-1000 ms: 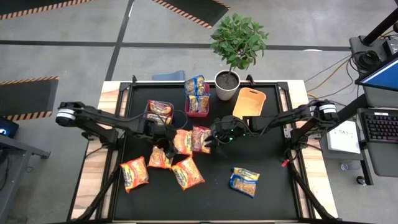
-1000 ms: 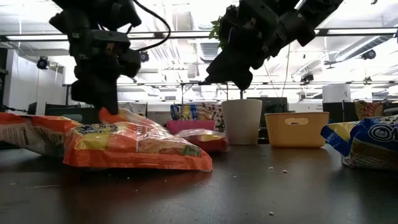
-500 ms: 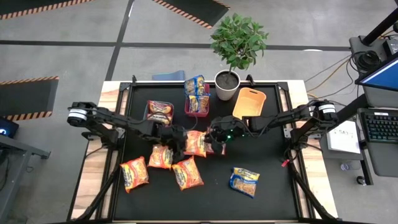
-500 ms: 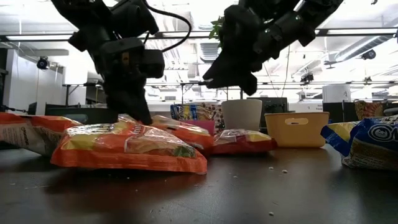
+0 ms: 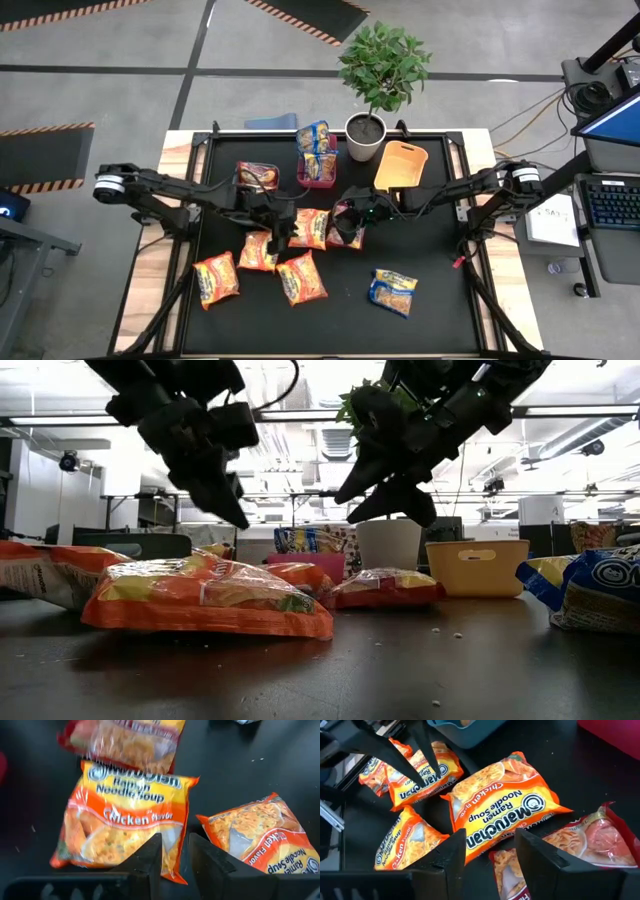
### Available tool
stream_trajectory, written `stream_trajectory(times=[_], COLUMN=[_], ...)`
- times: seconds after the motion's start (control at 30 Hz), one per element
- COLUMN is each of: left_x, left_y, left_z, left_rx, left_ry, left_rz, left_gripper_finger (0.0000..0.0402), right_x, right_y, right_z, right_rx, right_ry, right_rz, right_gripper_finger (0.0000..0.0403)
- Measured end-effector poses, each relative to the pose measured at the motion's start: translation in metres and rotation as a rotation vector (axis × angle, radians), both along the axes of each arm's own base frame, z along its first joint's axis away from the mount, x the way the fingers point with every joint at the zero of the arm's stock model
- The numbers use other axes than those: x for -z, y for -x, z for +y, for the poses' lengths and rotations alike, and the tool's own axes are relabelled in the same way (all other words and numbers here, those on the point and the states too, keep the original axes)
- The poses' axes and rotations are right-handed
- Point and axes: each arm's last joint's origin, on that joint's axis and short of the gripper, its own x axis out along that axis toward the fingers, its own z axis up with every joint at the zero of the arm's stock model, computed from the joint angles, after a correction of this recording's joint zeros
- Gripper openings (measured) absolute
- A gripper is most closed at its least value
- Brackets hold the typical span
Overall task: Sort Maruchan noodles
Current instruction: Put the orange noodle pack into the yellow bin
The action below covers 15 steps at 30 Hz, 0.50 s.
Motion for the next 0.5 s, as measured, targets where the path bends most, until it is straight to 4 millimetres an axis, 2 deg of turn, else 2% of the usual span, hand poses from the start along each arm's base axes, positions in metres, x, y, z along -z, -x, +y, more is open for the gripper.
stream_trajectory(times=[0.1, 0.2, 0.37, 0.5], left_x=[-0.002, 0.005, 0.022, 0.03], left_y=[-0.001, -0.005, -0.012, -0.014], left_z=[0.0, 0.001, 0.001, 0.0], left_rx=[0.039, 0.05, 0.089, 0.107], left_ry=[-0.06, -0.114, -0.136, -0.121], left_rz=[-0.026, -0.021, 0.027, 0.051], left_gripper_finger=[0.0087, 0.0084, 0.0064, 0.0045], right_x=[0.004, 0.014, 0.036, 0.045], right_y=[-0.002, -0.006, -0.014, -0.017], right_z=[0.001, 0.001, 0.001, 0.002], right_rx=[0.054, 0.1, 0.139, 0.174], right_ry=[-0.008, -0.038, -0.116, -0.163], right_rz=[0.003, 0.021, 0.05, 0.073], right_gripper_finger=[0.0173, 0.0186, 0.0199, 0.0201])
